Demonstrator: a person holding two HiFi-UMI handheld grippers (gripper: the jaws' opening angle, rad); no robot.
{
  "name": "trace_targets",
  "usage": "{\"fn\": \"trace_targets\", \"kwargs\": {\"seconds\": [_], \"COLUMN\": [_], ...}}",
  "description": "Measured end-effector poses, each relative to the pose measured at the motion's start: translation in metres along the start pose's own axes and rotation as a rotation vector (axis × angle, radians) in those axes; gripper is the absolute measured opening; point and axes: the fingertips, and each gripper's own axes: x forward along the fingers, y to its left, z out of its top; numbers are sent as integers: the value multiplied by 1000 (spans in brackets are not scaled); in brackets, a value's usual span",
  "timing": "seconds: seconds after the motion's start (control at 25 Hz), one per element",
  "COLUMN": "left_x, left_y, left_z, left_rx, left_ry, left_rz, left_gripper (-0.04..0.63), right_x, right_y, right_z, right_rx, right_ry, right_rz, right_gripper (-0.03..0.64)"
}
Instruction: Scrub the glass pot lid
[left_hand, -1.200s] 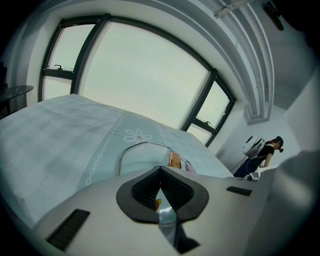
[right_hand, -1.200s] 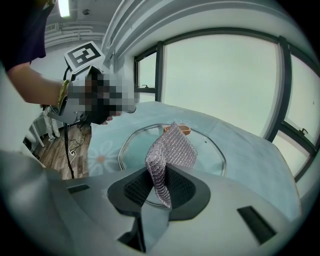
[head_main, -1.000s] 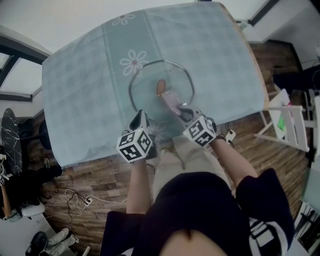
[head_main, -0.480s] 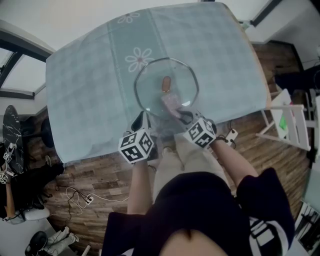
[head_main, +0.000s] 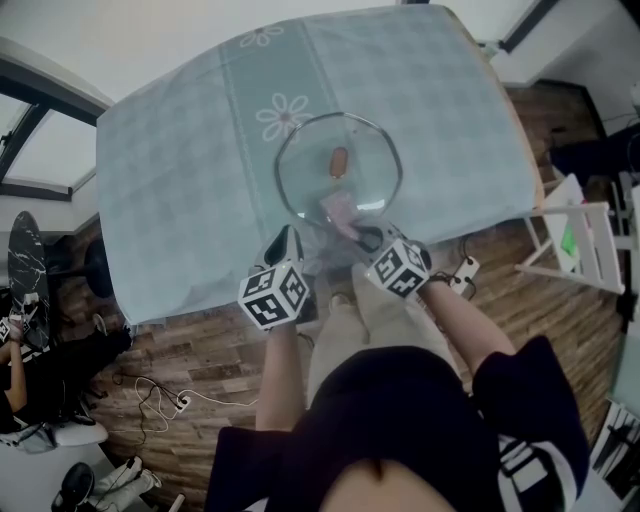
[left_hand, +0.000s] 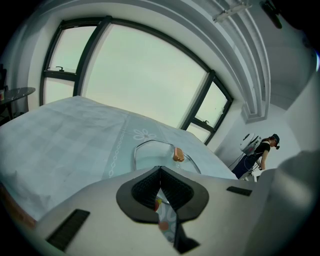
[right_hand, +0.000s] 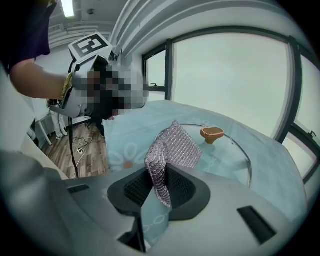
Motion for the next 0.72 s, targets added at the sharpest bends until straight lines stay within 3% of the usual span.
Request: {"fn": "trace_targets", "kwargs": {"seconds": [0.72], "left_x": [-29], "left_y": [15], "left_z": [-14], "left_rx": [5], "left_ry": [-3], "left_rz": [-19], "left_gripper": [0], "right_x": [4], "right_y": [46], "right_z": [2], "right_rx": [-20], "right_ry": [9], "right_rz": [3], "right_gripper": [80]}}
